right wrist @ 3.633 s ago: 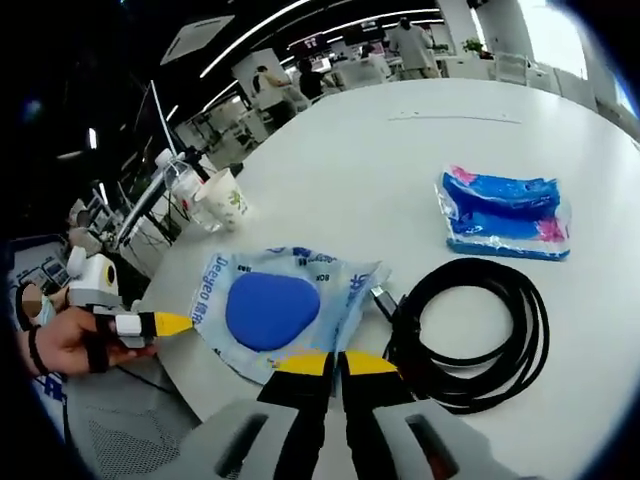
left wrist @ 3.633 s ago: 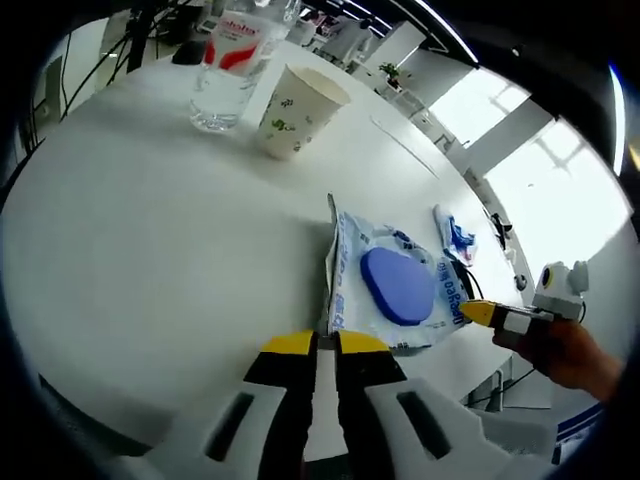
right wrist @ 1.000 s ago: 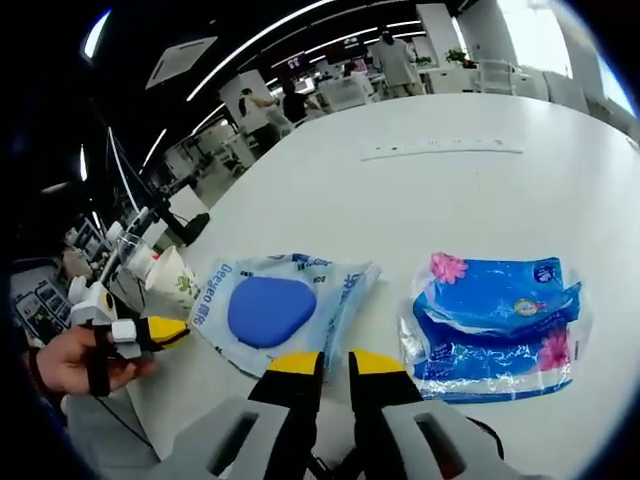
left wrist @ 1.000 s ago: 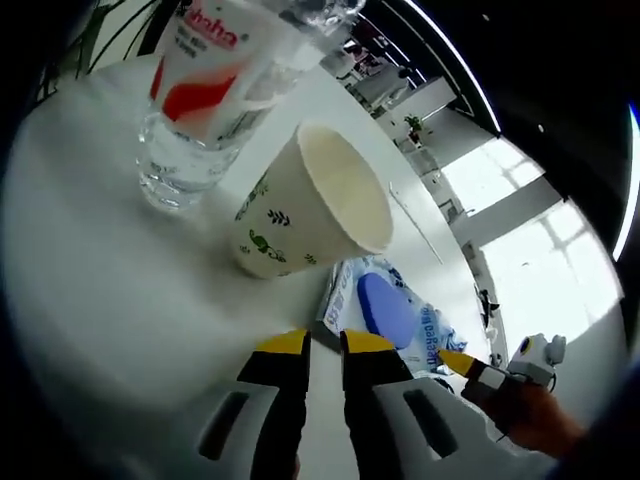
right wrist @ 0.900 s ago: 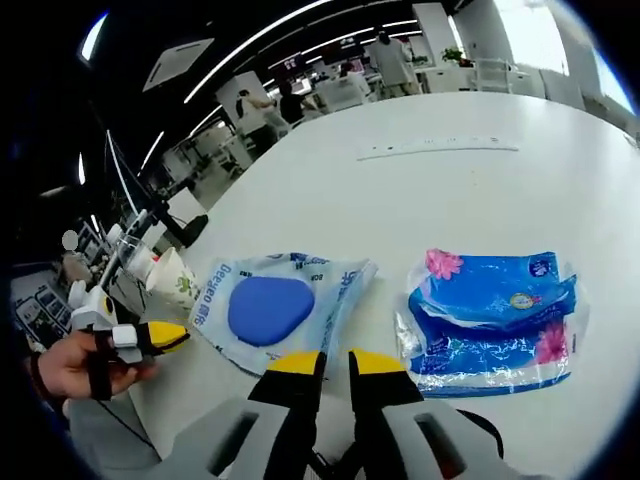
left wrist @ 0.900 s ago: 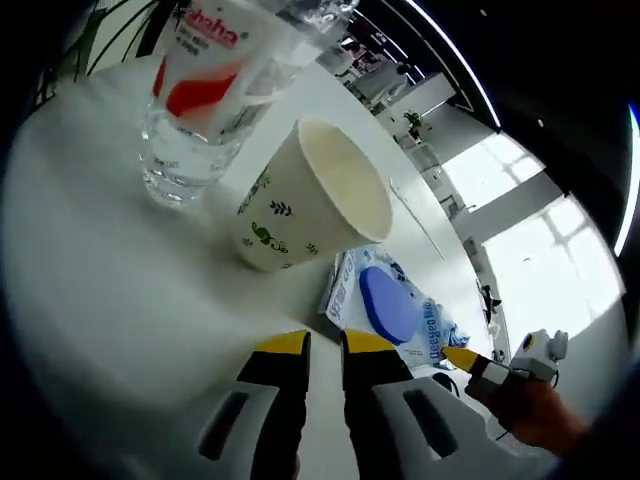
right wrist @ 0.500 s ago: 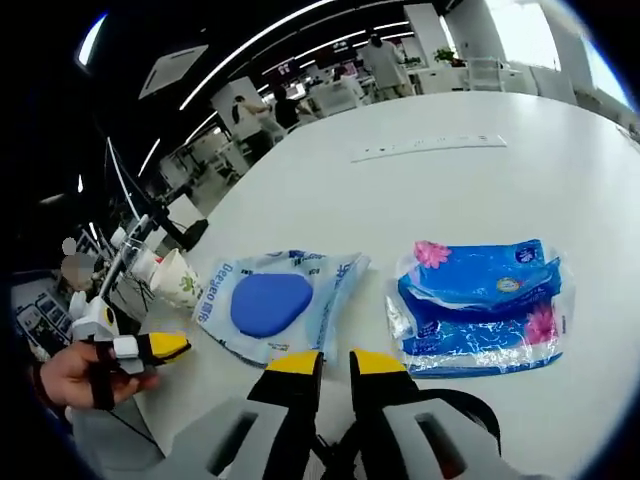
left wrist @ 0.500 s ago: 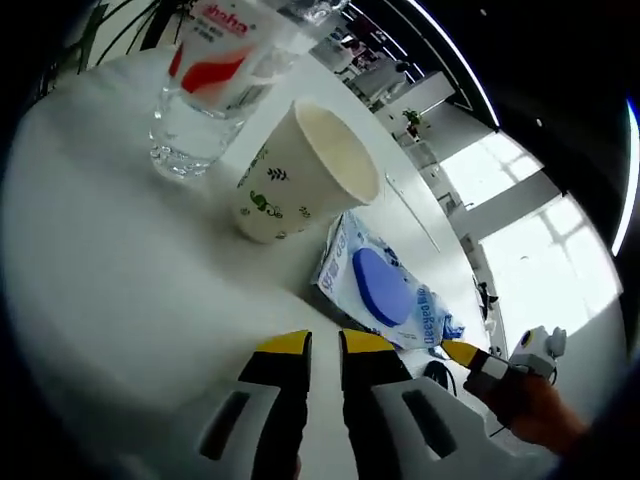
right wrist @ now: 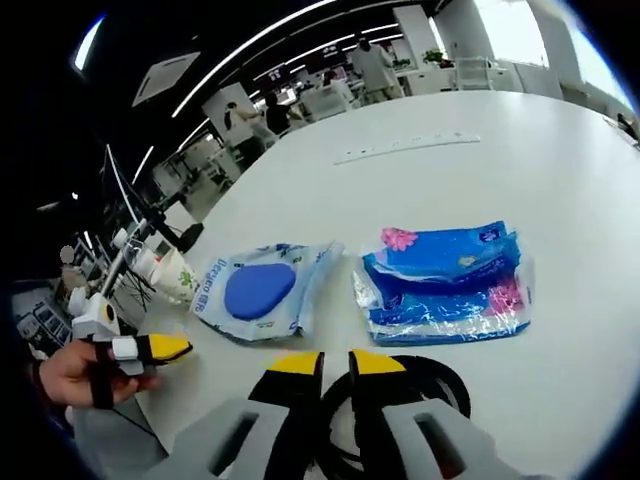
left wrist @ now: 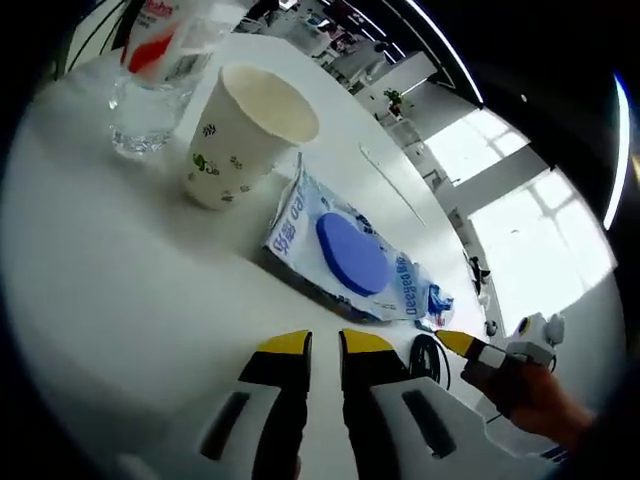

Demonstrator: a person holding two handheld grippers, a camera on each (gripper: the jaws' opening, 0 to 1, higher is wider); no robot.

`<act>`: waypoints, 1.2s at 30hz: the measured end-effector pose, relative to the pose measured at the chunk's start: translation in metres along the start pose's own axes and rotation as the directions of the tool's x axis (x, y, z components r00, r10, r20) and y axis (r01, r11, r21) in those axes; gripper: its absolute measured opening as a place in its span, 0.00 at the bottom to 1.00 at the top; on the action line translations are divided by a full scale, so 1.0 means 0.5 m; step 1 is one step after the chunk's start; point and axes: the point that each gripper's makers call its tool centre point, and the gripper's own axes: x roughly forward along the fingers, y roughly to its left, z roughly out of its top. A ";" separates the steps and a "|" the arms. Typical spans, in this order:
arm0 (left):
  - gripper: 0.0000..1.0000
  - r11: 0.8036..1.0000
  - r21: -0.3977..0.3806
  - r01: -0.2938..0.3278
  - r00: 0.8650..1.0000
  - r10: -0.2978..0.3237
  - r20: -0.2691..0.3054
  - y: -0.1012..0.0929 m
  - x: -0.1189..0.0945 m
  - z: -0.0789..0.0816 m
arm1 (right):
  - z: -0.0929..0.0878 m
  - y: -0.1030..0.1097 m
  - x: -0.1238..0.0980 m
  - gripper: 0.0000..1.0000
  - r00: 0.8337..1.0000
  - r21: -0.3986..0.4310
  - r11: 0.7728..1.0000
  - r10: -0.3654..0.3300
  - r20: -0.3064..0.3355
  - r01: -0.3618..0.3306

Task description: Arrange the tabletop items into an orderly group along one side of the table until the central work area is clear of visible clutter.

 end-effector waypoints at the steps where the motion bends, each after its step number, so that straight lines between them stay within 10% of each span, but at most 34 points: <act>1: 0.08 1.000 0.005 0.004 1.000 -0.004 -0.008 -0.006 0.002 -0.006 | -0.003 -0.006 -0.008 0.07 1.000 0.006 1.000 -0.003 0.004 0.003; 23: 0.10 0.968 0.204 0.146 0.969 -0.098 -0.225 -0.179 0.079 -0.155 | -0.046 -0.121 -0.104 0.09 0.995 -0.014 0.995 -0.103 0.001 0.103; 36: 0.11 0.950 0.259 0.176 0.950 -0.095 -0.298 -0.218 0.114 -0.209 | -0.066 -0.148 -0.115 0.11 0.994 0.034 0.994 -0.107 -0.014 0.107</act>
